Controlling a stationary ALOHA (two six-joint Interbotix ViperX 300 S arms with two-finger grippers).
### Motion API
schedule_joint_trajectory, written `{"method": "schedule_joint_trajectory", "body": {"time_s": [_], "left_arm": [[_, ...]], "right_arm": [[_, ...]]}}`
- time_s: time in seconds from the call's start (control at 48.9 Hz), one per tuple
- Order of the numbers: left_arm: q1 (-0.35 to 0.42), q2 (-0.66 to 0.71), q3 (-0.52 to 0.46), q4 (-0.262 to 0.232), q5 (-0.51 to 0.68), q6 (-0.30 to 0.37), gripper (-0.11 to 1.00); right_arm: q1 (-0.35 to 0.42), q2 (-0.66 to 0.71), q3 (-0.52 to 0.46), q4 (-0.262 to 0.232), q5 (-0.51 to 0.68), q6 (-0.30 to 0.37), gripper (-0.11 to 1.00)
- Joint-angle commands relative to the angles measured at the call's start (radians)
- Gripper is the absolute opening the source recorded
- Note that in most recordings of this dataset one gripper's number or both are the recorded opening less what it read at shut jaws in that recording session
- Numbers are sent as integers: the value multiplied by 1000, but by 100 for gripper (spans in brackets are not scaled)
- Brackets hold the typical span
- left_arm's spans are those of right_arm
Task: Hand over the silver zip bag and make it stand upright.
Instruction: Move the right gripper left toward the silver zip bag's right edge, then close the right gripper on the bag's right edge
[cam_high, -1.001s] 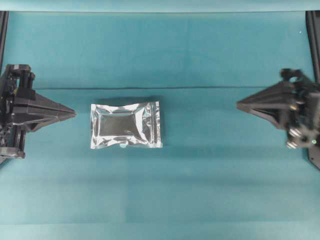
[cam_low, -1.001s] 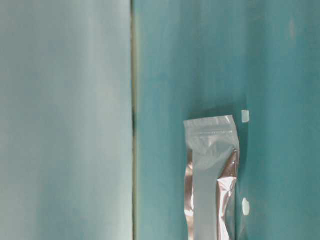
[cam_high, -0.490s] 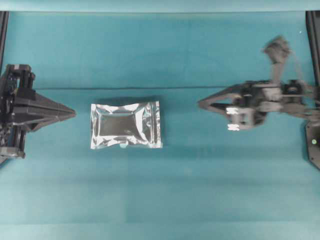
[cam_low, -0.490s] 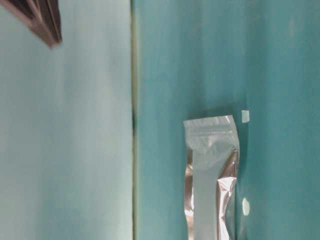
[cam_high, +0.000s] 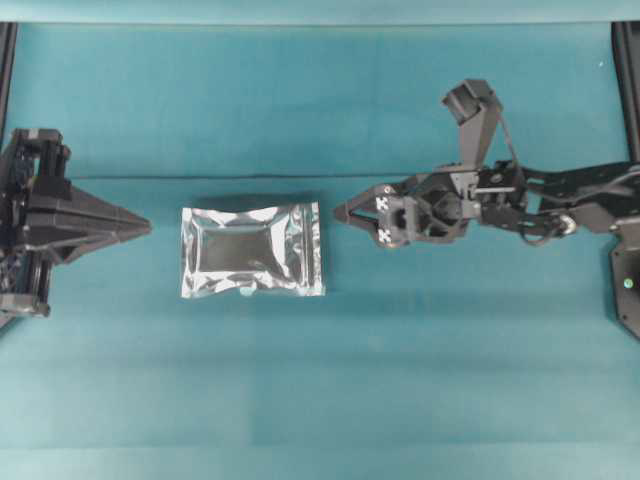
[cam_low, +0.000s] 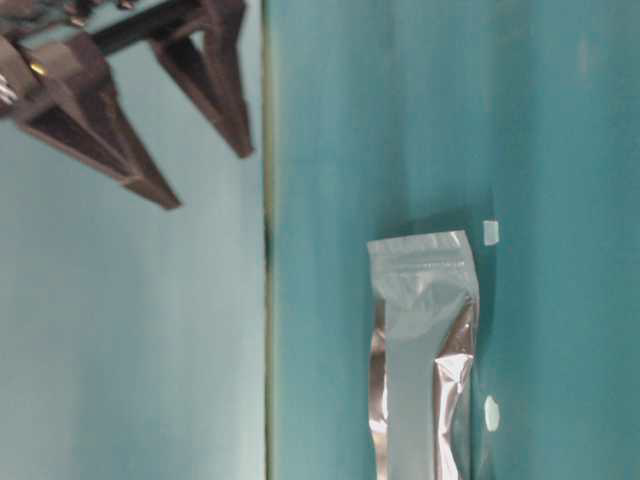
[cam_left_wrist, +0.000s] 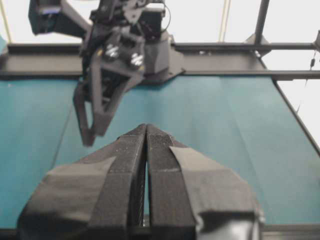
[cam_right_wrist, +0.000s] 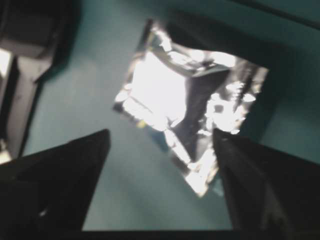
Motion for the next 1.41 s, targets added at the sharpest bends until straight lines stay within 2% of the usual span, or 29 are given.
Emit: {"method": "schedule_joint_trajectory", "body": {"time_s": [0.0,0.266,0.531,0.858,1.185,1.39], "left_arm": [[0,11,-25,3,-5,2,0],[0,31,-25,3,-3,2,0],[2,35,-25,3,-3,2,0],[2,34,-21,2,6,2,0],[3,28,-20,2,60,-15,0],[6,28,-18,3,61,-15,0]], "right_arm": [[-3,18,0,2,-48,37,89],[31,141,-3,-8,-104,172,88],[67,258,-26,-25,-221,301,88],[66,388,-127,-35,-229,313,87],[58,433,-164,-35,-215,316,87],[58,476,-242,-35,-195,314,87]]}}
